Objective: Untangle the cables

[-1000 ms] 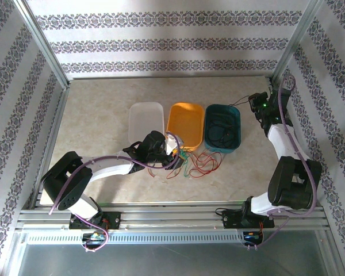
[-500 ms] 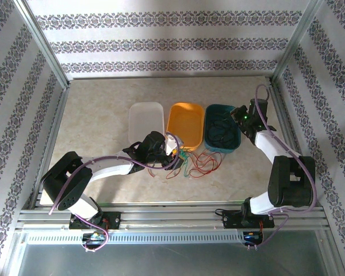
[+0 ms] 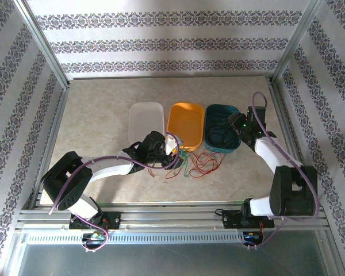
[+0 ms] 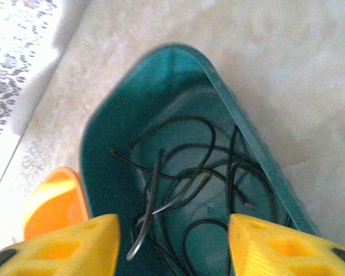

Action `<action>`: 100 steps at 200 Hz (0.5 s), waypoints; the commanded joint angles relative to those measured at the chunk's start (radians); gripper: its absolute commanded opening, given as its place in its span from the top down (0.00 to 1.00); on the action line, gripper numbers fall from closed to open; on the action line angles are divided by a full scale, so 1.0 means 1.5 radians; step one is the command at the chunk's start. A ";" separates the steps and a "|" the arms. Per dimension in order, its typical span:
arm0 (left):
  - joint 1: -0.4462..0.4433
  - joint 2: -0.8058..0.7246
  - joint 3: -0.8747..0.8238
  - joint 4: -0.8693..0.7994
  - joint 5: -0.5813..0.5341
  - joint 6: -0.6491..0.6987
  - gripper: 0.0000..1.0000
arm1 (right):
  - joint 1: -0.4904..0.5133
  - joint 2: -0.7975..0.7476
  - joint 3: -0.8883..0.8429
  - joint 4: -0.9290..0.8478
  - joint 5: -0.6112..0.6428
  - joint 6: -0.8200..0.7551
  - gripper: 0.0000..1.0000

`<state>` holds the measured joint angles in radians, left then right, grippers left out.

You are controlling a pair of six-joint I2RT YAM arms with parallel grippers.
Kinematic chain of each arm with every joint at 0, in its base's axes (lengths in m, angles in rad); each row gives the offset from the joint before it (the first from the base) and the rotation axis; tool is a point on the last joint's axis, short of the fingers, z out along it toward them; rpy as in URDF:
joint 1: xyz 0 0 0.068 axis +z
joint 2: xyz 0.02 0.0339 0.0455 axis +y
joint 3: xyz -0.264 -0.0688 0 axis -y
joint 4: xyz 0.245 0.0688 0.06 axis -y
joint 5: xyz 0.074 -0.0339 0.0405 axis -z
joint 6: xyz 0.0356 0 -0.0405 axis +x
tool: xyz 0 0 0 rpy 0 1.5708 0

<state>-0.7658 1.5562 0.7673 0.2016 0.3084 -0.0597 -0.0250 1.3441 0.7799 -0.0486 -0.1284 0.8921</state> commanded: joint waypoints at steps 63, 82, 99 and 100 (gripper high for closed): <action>-0.006 -0.047 -0.015 0.019 -0.035 -0.011 0.41 | 0.083 -0.220 -0.018 -0.155 0.094 -0.144 0.33; -0.004 -0.064 -0.016 -0.003 -0.018 -0.013 0.52 | 0.124 -0.233 -0.028 -0.172 0.082 -0.173 0.33; -0.004 -0.079 -0.015 -0.038 -0.002 -0.009 0.63 | 0.142 -0.240 -0.040 -0.179 0.090 -0.176 0.33; -0.004 -0.080 -0.015 -0.040 0.000 -0.008 0.63 | 0.142 -0.240 -0.041 -0.178 0.089 -0.176 0.33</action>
<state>-0.7658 1.4864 0.7498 0.2008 0.2783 -0.0719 0.1570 0.9985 0.7582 -0.2558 -0.0074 0.6872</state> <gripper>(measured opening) 0.403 0.666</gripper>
